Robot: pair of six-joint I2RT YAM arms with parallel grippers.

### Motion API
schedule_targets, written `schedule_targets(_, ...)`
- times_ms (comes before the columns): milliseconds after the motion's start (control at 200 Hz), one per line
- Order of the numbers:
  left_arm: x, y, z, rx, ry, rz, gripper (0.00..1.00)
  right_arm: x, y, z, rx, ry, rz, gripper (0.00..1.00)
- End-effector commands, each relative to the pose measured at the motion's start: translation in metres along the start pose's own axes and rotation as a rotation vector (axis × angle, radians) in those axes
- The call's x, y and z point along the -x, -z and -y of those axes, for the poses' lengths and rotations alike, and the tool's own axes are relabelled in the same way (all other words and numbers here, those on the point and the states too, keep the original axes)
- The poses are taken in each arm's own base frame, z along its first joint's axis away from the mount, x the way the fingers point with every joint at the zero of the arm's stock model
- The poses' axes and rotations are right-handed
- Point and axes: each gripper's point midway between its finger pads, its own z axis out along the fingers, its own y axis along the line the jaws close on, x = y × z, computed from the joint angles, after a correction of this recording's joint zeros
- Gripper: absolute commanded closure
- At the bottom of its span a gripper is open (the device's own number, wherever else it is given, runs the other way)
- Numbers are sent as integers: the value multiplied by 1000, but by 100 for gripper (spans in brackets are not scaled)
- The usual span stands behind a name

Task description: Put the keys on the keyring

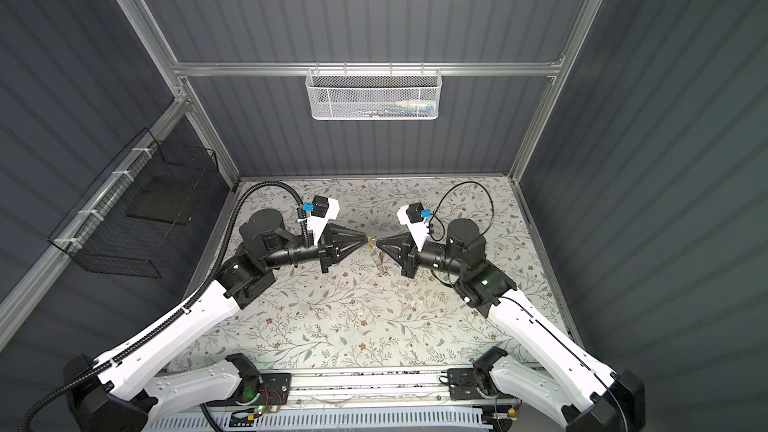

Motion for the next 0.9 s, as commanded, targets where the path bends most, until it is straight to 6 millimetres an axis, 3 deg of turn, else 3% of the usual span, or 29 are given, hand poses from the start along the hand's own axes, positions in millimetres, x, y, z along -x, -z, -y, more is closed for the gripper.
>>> schedule_targets(0,-14,1,-5,26,-6,-93,83,-1,4,3,-34,73,-53,100)
schedule_targets(405,-37,-7,-9,5,68,-262,81,-13,-8,3,-81,159,-163,100)
schedule_targets(896,-45,-10,-10,-12,73,-291,84,-13,-9,-3,-64,169,-160,100)
